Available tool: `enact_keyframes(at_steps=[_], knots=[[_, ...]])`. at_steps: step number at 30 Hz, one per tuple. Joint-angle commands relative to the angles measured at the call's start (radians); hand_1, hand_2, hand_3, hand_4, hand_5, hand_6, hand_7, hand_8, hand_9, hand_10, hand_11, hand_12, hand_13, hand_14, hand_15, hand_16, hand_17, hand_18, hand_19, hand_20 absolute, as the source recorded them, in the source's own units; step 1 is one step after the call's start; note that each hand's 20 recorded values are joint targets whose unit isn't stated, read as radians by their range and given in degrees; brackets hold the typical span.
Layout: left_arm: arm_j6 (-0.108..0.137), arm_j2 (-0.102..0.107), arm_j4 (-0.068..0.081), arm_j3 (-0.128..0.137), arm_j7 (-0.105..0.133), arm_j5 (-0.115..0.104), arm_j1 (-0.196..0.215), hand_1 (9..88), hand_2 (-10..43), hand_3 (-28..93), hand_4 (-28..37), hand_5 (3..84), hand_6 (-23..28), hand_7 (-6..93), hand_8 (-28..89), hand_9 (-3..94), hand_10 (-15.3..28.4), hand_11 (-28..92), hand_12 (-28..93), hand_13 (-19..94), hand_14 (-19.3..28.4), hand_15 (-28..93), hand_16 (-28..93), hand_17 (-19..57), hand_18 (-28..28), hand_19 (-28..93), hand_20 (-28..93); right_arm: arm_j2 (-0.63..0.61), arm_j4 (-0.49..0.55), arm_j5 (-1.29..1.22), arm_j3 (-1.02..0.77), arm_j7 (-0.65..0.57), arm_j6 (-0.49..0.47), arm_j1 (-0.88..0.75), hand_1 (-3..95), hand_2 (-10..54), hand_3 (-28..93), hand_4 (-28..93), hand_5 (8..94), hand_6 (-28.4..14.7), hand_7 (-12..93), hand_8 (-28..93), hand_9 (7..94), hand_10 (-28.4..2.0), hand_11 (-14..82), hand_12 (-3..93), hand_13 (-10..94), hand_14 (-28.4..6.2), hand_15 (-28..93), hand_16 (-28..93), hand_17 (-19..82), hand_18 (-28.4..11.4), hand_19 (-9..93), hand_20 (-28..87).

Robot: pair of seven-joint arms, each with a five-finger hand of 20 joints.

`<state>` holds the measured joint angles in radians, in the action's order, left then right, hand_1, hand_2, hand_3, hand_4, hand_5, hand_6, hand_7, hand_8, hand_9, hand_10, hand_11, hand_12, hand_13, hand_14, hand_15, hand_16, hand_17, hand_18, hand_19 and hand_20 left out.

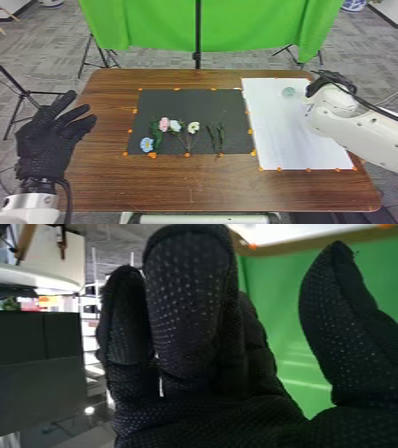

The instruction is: Arrange flowers

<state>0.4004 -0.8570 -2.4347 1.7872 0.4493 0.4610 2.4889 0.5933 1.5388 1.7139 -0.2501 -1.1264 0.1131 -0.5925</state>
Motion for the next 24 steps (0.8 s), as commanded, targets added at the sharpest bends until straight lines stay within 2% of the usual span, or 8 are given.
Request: enact_keyframes(at_steps=[1,8,13,14,19,21,22,24], knots=[[-0.011,0.002,0.009,-0.006,-0.014,-0.003,-0.005,19.1,8.8,78,-28.3,35.6,9.1,14.7,-9,33.6,21.1,32,12,28,28.4,66,-13,-1.0,25.4,63,50,0.023,-0.057,-0.015,0.006,0.029,-0.065,-0.016,36.2,-9.5,73,-26,41.3,-0.8,12,-11,81.2,-13.9,24.2,14.4,87,-4.8,53,18,50,-18.0,93,-5],[-0.016,0.005,0.012,-0.009,-0.01,-0.006,-0.007,19.3,8.7,78,-28.3,35.6,9.1,14.7,-9,33.6,21.1,32,12,28,28.4,66,-13,-0.9,25.4,63,50,0.027,-0.06,0.006,0.046,0.06,-0.022,-0.018,36.4,-9.5,74,-26,37.3,1.1,13,-12,80.1,-14.0,24.3,14.3,86,-4.7,53,18,50,-17.8,93,-6],[-0.024,0.004,0.012,-0.012,-0.012,-0.004,-0.012,19.4,8.7,78,-28.3,35.6,9.1,14.7,-9,33.7,21.2,32,12,28,28.4,66,-13,-0.8,25.3,63,50,0.044,-0.071,0.008,0.052,0.063,-0.035,-0.022,37.3,-9.5,74,-27,37.4,2.3,14,-12,78.6,-13.8,23.8,14.0,86,-4.8,53,18,50,-17.4,93,-9],[-0.031,0.005,0.013,-0.012,-0.013,-0.001,-0.011,19.3,8.6,78,-28.3,35.6,9.2,14.6,-9,33.7,21.2,32,12,28,28.4,66,-13,-0.8,25.3,63,50,0.044,-0.072,0.004,0.055,0.062,-0.037,-0.022,37.5,-9.5,74,-27,38.5,2.6,14,-12,78.4,-13.8,23.2,13.9,85,-4.8,53,18,50,-17.4,93,-9],[-0.03,0.005,0.014,-0.015,-0.008,-0.003,-0.014,19.3,8.7,78,-28.3,35.6,9.1,14.5,-9,33.6,21.2,32,12,28,28.4,66,-13,-0.9,25.3,63,50,0.05,-0.09,0.007,0.056,0.068,-0.044,-0.029,38.7,-9.5,74,-27,45.6,3.8,15,-13,78.3,-13.1,21.7,13.6,85,-4.8,53,17,49,-17.2,93,-11],[-0.028,0.004,0.014,-0.013,-0.006,-0.006,-0.011,19.2,8.6,78,-28.3,35.6,9.1,14.6,-9,33.6,21.2,32,12,28,28.4,66,-13,-1.5,25.7,61,48,0.048,-0.091,0.015,0.058,0.07,-0.038,-0.033,39.8,-9.5,74,-27,50.5,4.2,15,-14,78.3,-11.9,20.9,13.4,85,-4.7,52,17,49,-17.0,93,-12],[-0.027,0.006,0.014,-0.014,0.004,-0.01,-0.007,19.2,8.6,78,-28.3,35.6,9.1,14.6,-9,33.6,21.1,32,12,28,28.4,66,-13,-1.9,25.7,59,47,0.05,-0.095,0.02,0.067,0.072,-0.023,-0.029,40.9,-9.5,74,-28,55.6,4.2,15,-14,78.4,-10.6,20.5,13.3,85,-4.7,52,17,49,-16.7,93,-14],[-0.032,0.002,0.015,-0.012,0.0,-0.009,-0.007,19.2,8.6,77,-28.3,35.6,9.1,14.6,-9,33.6,21.1,32,13,28,28.4,66,-13,-2.7,25.9,57,45,0.049,-0.098,0.032,0.08,0.079,-0.015,-0.028,42.5,-9.5,75,-28,61.5,4.4,15,-14,78.6,-10.3,19.1,12.9,85,-4.6,51,17,50,-16.2,93,-16]])
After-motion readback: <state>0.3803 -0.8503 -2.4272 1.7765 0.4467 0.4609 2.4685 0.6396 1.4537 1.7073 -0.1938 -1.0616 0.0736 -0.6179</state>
